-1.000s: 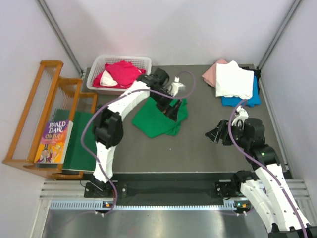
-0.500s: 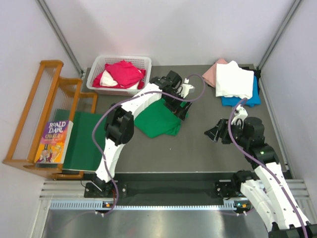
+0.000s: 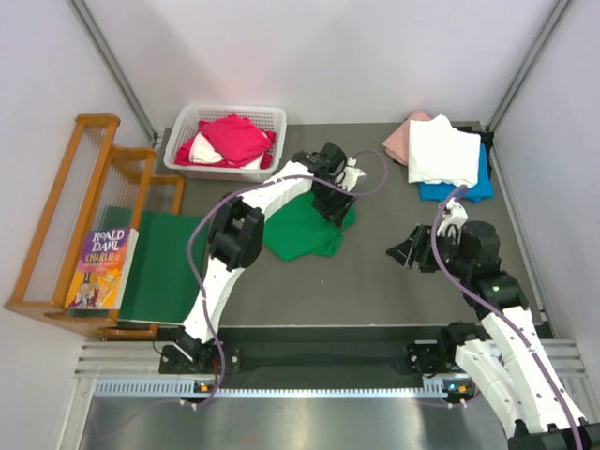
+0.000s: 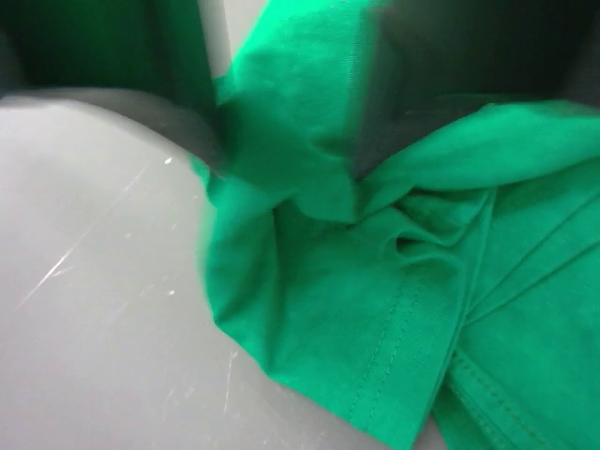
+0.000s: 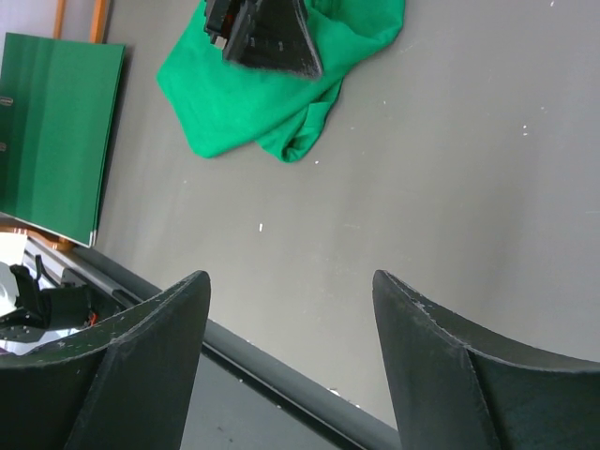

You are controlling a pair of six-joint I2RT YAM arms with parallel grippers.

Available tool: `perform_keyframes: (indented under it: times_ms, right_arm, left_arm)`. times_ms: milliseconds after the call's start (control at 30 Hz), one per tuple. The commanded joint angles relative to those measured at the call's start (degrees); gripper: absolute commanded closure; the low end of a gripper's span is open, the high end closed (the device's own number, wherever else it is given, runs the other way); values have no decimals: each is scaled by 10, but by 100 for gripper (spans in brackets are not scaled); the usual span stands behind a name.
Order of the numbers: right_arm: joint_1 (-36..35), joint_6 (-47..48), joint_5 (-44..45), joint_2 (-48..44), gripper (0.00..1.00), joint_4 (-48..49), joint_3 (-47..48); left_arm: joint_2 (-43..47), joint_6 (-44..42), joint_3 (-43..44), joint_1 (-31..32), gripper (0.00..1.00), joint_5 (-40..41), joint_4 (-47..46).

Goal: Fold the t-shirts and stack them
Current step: Flatten the tshirt out

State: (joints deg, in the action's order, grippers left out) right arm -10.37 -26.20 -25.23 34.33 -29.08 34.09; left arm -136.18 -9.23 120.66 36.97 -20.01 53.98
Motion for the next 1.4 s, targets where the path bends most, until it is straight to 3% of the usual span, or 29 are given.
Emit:
perform_keyframes:
  times_ms: [0,33,67,400,533,700,833,1033,1367]
  right_arm:
    - [-3,-2,-8,1,30,26,6]
    - [-3,0,-8,2,30,26,5]
    - [-4,-1,-7,0,30,27,1]
    - [-4,-2,-4,62,31,93,-38]
    - [-3,-18,-17,149,33,161,-43]
    - [-4,-39,-33,270,34,274,-28]
    - [-13,-40,-44,392,35,319,48]
    - [-31,-28,-65,552,40,328,170]
    - [-39,-16,-61,718,41,306,336]
  left_arm:
    - [30,0,10,1,68,2,-12]
    - [36,3,7,-1,96,8,-12]
    - [49,4,2,-3,100,14,-11]
    - [172,-17,-23,-66,100,-13,65]
    - [261,-39,-36,-102,100,-22,103]
    - [356,-61,-128,-137,96,-25,113]
    - [433,-74,-203,-174,95,-20,104]
    - [478,-102,-306,-246,96,-45,97]
    - [469,-148,-334,-310,97,-78,104]
